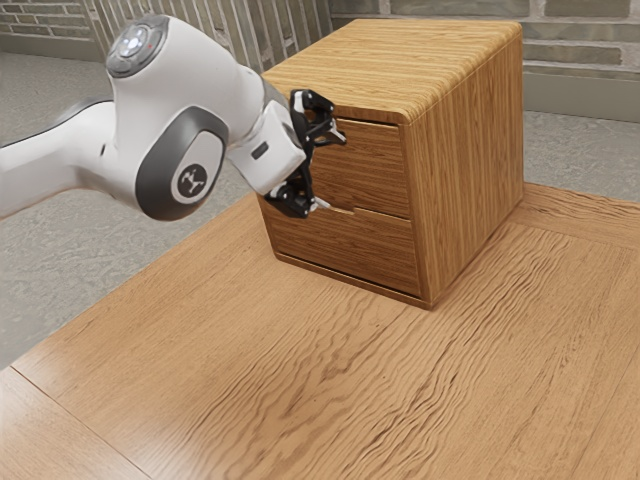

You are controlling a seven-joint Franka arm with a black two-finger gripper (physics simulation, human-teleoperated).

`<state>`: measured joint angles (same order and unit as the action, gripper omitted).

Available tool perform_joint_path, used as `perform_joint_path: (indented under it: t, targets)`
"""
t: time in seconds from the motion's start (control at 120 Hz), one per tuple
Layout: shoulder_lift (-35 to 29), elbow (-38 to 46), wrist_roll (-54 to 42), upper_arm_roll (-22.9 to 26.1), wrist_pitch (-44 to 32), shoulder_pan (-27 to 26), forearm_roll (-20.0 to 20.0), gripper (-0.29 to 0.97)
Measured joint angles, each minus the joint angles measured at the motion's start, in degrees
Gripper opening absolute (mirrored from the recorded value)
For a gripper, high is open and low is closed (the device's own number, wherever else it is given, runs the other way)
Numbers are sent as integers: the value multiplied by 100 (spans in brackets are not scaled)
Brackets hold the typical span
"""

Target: Pull the drawer handle with one arm to open the drawer

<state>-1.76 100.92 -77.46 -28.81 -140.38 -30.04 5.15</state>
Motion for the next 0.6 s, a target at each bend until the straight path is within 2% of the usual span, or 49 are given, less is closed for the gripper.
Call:
perform_joint_path:
  t: [0.6]
  targets:
    - [242,-36,-49,-6,-135,941,-78,68]
